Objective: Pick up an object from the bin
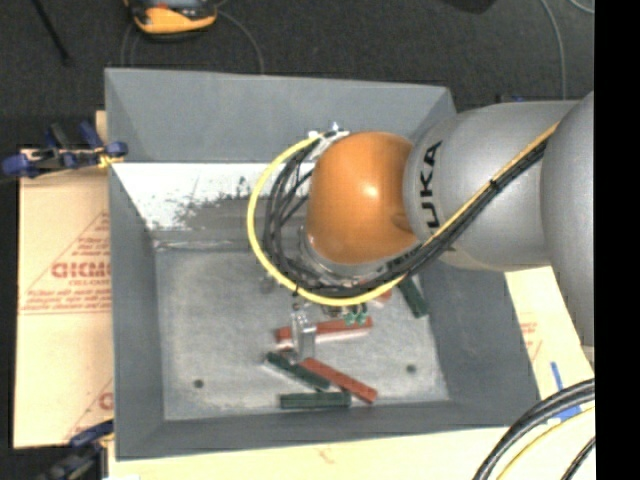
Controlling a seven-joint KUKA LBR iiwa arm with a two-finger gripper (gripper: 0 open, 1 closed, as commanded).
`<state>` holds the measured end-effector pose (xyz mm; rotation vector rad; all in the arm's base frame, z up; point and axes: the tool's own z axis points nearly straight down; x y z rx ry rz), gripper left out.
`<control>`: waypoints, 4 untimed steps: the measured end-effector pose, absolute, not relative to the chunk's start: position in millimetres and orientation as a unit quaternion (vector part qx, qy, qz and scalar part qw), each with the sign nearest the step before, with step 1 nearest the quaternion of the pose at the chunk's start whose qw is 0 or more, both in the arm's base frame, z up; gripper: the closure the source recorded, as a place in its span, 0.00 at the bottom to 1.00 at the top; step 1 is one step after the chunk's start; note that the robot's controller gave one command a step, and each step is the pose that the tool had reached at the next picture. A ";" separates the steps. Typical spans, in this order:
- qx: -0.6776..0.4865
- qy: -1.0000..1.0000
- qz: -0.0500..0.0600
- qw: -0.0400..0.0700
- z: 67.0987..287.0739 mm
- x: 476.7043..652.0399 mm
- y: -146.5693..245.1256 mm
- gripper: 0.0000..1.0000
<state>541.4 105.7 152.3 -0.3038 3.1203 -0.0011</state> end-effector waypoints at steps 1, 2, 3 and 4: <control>-0.175 0.985 0.001 0.002 122.7 538.1 67.3 0.00; -0.032 0.999 0.000 0.002 90.0 530.9 35.2 0.00; -0.020 1.000 -0.001 0.001 85.9 546.0 51.9 0.00; -0.022 1.000 0.000 0.002 71.6 549.6 -0.3 1.00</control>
Offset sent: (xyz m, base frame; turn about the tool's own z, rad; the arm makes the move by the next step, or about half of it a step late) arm -0.0178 -0.0819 -0.0823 0.2129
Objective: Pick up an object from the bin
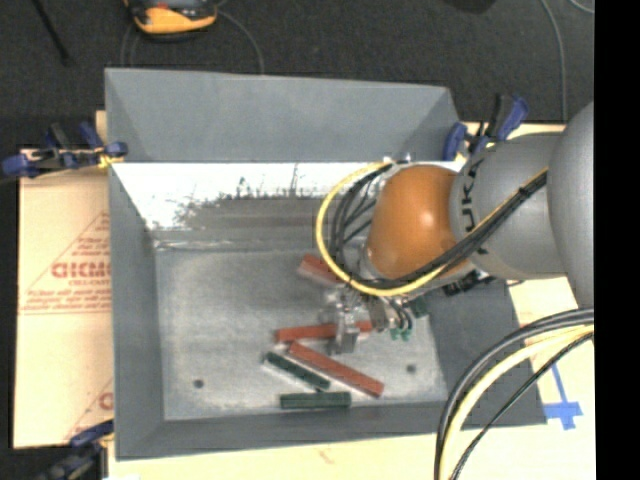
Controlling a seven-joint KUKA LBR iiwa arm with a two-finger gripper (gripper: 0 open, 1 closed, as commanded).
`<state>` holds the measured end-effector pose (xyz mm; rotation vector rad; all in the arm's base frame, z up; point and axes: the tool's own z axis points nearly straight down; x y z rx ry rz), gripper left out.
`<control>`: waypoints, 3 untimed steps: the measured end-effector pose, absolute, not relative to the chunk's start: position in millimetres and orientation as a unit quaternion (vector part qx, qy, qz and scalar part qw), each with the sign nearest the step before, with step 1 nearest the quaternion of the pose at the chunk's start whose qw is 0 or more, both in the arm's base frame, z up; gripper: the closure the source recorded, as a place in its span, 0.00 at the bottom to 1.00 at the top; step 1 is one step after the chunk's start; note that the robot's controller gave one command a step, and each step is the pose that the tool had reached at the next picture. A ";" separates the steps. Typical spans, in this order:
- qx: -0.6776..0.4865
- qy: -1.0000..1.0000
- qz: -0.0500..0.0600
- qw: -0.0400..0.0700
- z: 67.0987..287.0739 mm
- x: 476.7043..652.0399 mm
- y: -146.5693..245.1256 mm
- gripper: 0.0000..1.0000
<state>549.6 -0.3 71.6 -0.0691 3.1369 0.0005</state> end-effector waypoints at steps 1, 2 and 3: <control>-0.021 1.000 0.001 0.002 71.3 549.4 0.4 0.00; -0.020 1.000 0.001 0.002 71.8 549.8 0.5 1.00; -0.020 1.000 0.001 0.002 71.8 549.8 0.5 1.00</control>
Offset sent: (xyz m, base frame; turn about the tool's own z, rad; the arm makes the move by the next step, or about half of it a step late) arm 0.0000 0.0000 0.0000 0.0000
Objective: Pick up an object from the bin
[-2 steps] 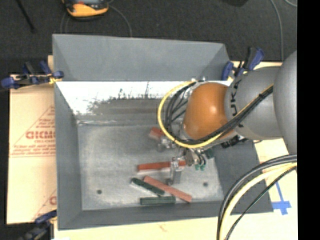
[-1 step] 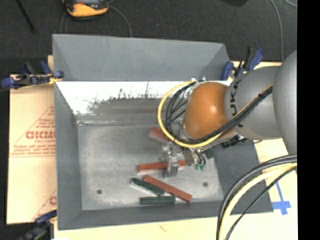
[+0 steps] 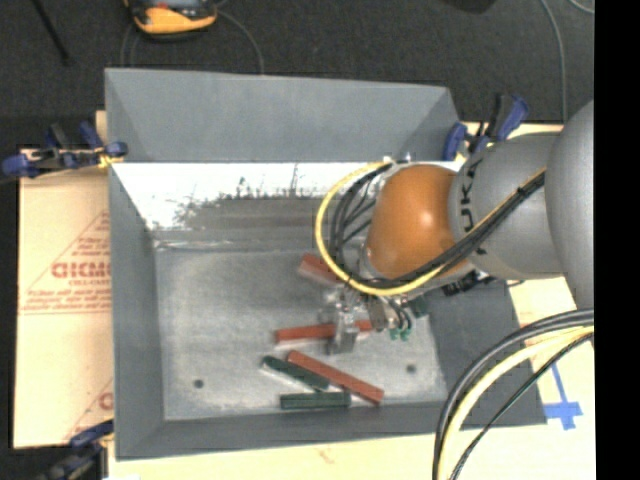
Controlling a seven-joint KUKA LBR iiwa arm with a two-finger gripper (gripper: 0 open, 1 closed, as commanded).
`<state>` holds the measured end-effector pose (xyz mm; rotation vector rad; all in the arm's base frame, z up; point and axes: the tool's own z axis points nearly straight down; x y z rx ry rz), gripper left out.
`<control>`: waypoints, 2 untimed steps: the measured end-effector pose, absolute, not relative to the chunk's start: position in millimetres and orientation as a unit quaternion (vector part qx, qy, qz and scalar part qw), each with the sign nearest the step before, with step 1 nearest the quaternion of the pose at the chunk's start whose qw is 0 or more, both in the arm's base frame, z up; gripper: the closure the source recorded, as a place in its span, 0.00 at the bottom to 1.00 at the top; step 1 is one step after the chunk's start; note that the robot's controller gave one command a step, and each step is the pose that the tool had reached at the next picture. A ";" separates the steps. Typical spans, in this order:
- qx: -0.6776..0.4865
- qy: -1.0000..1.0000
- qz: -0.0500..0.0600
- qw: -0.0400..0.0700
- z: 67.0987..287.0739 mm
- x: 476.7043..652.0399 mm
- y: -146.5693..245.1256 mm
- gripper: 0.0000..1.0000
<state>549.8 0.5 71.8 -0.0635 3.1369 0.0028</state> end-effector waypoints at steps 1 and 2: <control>-0.014 1.000 0.000 0.004 71.8 528.7 38.3 1.00; -0.042 0.999 0.000 0.002 210.4 519.0 -19.6 1.00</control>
Offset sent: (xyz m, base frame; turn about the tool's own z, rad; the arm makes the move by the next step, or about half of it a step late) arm -0.0318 -0.0187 0.1381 -0.0461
